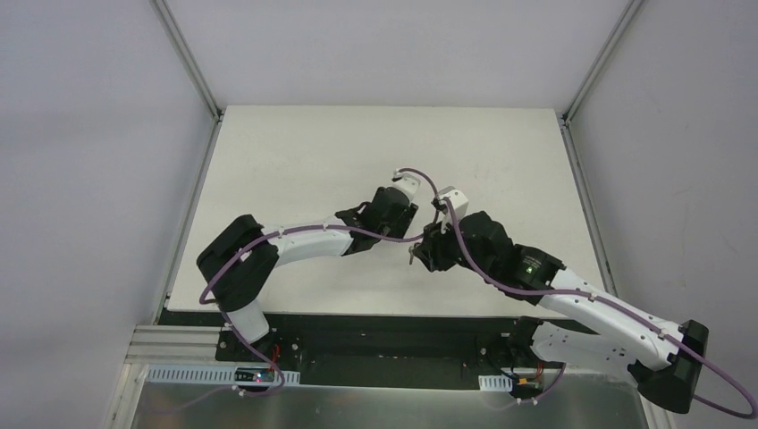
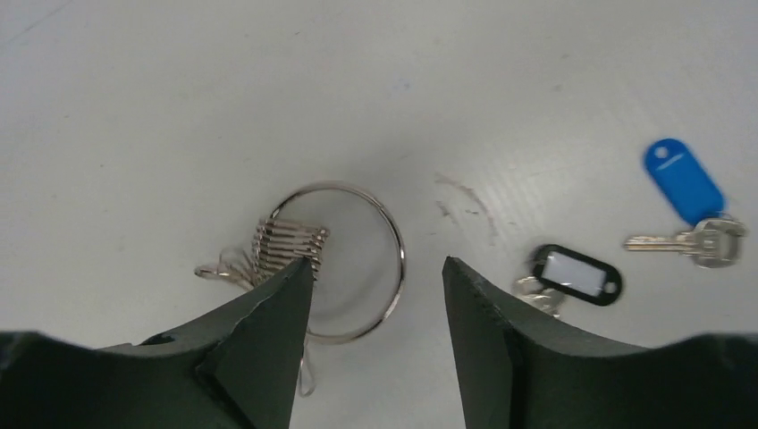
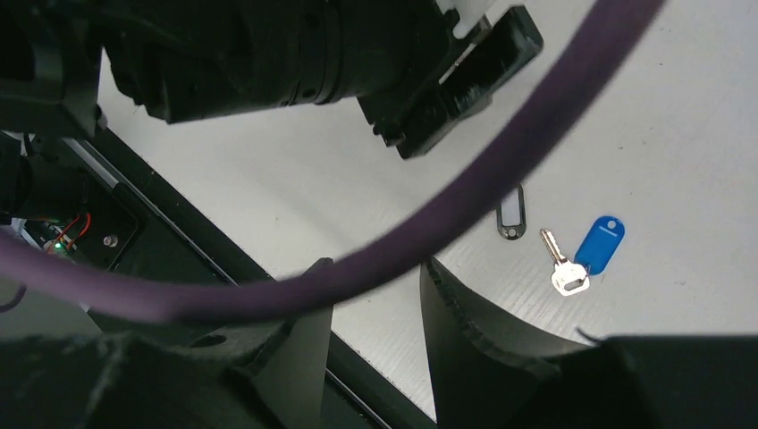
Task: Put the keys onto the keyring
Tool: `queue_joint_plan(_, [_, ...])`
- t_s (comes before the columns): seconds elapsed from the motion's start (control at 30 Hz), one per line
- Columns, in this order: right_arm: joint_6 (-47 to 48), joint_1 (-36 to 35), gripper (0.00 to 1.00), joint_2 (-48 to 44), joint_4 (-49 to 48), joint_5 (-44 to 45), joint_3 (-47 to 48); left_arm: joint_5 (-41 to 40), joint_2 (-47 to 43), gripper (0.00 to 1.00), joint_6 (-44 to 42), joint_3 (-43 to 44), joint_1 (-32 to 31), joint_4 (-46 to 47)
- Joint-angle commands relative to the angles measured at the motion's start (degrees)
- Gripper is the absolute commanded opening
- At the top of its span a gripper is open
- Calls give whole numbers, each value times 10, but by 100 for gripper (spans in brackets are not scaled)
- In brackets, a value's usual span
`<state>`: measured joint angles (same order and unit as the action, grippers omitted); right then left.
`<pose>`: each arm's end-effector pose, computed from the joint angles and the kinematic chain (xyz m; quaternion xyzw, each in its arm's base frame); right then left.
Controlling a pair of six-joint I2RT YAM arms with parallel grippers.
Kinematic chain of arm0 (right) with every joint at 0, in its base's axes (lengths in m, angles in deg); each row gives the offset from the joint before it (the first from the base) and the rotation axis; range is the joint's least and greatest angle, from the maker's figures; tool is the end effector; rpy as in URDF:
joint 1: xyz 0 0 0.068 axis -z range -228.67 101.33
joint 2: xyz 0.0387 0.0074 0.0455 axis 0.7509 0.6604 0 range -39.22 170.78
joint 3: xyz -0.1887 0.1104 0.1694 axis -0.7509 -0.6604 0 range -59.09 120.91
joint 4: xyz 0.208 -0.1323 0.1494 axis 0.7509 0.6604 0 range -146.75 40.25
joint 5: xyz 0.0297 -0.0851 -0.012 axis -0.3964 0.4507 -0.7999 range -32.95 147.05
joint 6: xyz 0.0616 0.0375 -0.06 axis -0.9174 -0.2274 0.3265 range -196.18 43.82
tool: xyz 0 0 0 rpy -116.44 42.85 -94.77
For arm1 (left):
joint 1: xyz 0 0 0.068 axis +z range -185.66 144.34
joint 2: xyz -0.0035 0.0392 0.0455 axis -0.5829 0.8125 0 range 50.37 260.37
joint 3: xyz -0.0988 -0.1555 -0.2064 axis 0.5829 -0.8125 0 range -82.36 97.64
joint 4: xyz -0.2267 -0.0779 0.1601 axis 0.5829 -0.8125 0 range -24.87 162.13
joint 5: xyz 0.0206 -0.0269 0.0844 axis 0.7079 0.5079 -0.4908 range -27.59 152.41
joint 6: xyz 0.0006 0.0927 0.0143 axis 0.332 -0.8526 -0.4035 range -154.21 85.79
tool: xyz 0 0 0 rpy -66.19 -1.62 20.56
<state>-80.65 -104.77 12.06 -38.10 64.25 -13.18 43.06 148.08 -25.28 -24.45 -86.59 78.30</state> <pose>0.1619 0.2220 0.2925 -0.3337 0.7685 0.2285 0.4958 0.2945 -0.3181 0.1650 0.2373 0.8396 -0.1040 0.4775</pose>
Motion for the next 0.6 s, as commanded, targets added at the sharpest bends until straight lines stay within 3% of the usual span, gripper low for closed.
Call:
queue_joint_plan(0.0, [-4, -3, 43, -19, -13, 25, -1, 18, -34, 62, -12, 32, -26, -23])
queue_joint_plan(0.27, [-12, -2, 45, -7, -5, 44, 11, -15, -186, 64, -6, -20, -26, -22])
queue_joint_plan(0.57, [-47, -2, 46, 107, -9, 111, 69, -83, -339, 67, 42, -74, -26, -110])
